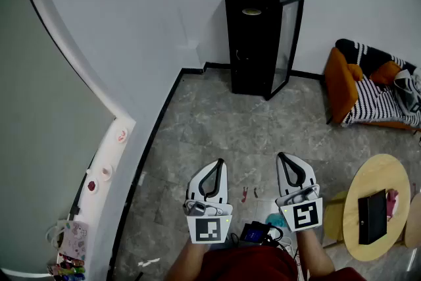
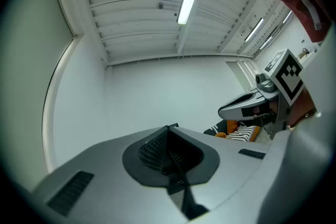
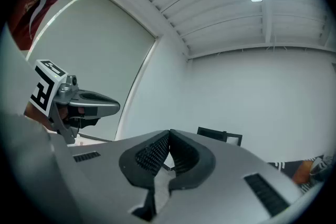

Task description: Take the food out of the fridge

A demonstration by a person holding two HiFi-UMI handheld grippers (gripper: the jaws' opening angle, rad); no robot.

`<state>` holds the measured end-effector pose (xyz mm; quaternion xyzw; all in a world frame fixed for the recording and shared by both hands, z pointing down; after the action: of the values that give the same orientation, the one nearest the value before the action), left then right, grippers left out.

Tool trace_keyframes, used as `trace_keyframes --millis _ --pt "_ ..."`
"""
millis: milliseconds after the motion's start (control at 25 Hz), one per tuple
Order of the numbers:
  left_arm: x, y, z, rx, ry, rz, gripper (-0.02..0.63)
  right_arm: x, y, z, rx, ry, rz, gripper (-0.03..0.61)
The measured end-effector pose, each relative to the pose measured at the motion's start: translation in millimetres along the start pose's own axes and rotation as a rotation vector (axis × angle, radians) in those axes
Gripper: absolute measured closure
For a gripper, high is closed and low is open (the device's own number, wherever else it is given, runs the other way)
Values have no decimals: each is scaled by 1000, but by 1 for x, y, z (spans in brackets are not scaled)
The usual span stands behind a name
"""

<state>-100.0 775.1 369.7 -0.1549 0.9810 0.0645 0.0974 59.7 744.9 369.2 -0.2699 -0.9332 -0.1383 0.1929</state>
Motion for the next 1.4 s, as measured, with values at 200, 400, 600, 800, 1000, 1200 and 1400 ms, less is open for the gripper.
trace_keyframes --millis 200,400,600,800,1000,1200,1400 --pt "-15 -13 0 -5 11 2 598 -16 3 -9 -5 -5 0 557" --pt "-37 -30 5 -13 -8 2 598 -38 12 -21 -5 -19 4 557" --pt "-57 -46 2 -37 109 33 600 -56 20 -34 -13 -43 28 557" --pt "-68 -66 2 -6 8 -19 598 -70 17 -42 -7 -59 20 557" --pt "-59 -94 -3 -7 -12 -43 598 -79 -2 -55 3 -55 3 557" --pt "-37 -133 -20 -17 43 -69 598 -88 -43 -68 24 -49 -23 557" --pt "0 -188 -37 -14 64 -101 598 -91 -105 -83 40 -42 -23 557"
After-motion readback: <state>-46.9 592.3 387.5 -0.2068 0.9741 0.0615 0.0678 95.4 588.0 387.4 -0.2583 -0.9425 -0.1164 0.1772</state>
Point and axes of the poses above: the fingertips, and each gripper's own axes: y backward along the fingers, x to its left, z out of its top, the point moved 4 cm from there along y, backward along the fingers, and after that the axes turned 14 degrees about y, right-handed, at the moved point
